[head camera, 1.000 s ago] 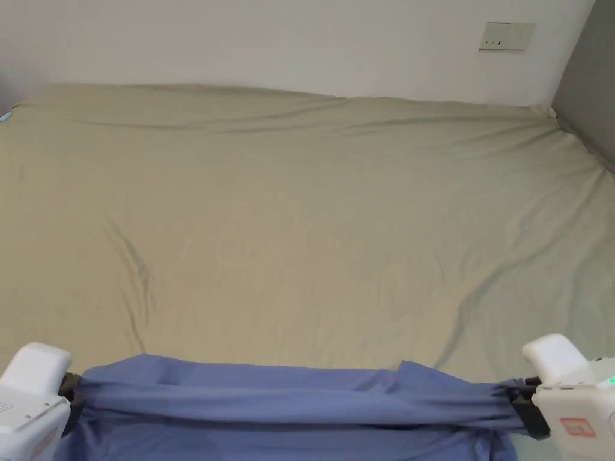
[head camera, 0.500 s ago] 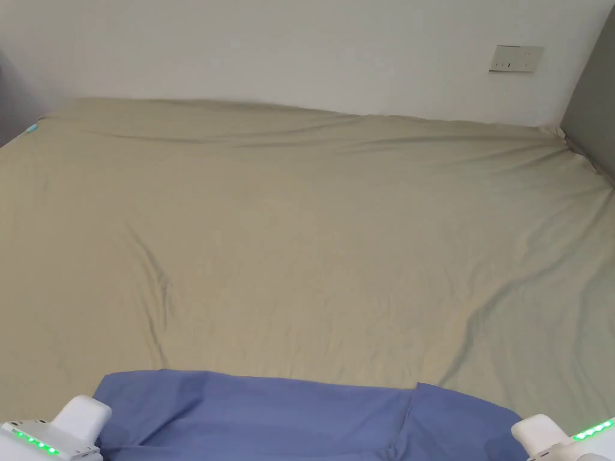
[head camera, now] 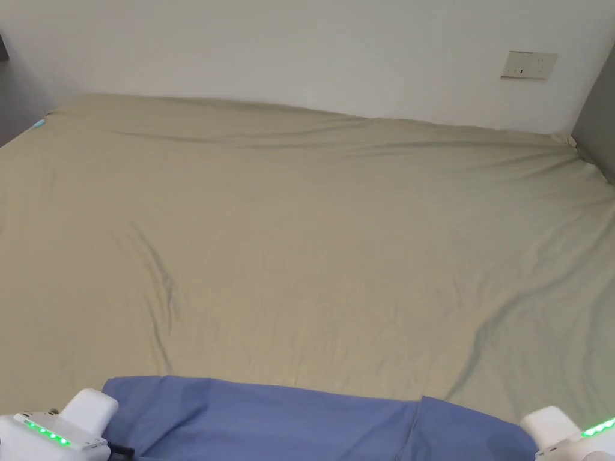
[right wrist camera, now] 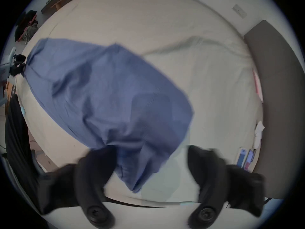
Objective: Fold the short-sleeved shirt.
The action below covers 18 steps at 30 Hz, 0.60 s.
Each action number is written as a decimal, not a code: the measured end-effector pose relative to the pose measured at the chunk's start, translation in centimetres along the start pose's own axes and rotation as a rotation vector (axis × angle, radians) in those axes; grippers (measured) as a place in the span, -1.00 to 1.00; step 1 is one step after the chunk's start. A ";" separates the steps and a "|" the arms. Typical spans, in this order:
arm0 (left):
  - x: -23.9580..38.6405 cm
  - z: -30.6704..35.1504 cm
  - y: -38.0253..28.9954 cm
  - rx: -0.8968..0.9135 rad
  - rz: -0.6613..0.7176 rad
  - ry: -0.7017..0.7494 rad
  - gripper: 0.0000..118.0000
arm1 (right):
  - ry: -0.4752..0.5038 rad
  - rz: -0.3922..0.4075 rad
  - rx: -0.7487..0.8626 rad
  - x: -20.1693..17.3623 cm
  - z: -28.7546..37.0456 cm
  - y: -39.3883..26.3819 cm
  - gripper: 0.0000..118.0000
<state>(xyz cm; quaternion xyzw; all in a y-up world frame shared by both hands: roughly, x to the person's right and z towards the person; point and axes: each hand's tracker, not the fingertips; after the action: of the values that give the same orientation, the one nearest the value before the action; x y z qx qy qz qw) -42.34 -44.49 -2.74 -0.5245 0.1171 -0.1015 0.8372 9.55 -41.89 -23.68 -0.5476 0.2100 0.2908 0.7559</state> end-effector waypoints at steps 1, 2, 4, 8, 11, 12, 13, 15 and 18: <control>-0.4 1.0 0.5 0.049 0.031 -0.034 0.88 | -0.003 -0.014 0.056 0.4 1.4 0.5 0.77; -1.1 2.9 1.5 0.123 0.078 -0.056 0.86 | -0.017 -0.038 0.130 0.9 3.6 1.2 0.77; -1.8 5.9 3.2 0.244 0.154 -0.045 0.86 | -0.051 -0.067 0.263 1.0 7.3 2.2 0.77; -2.3 13.6 6.7 0.555 0.287 0.013 0.86 | -0.120 -0.127 0.639 -1.1 16.1 3.8 0.77; -1.2 18.9 8.2 0.756 0.377 0.007 0.85 | -0.145 -0.180 0.861 -4.3 21.7 3.9 0.77; -0.5 20.4 8.5 0.811 0.387 0.007 0.82 | -0.138 -0.177 0.910 -5.3 22.9 3.9 0.77; 0.1 21.5 8.7 0.846 0.391 0.011 0.73 | -0.155 -0.177 0.944 -6.3 23.6 3.8 0.73; 2.0 23.6 9.0 0.929 0.366 0.047 0.47 | -0.215 -0.170 1.013 -8.0 23.8 4.0 0.58; 4.3 24.7 9.4 0.975 0.331 0.108 -0.09 | -0.267 -0.118 1.063 -10.9 24.3 4.1 0.25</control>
<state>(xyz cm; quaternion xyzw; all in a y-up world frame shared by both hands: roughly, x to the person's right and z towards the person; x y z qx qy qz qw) -30.37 -20.60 -1.17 -0.0419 0.1809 -0.0374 0.9819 -1.32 -20.18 -12.02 -0.0594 0.1991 0.1688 0.9635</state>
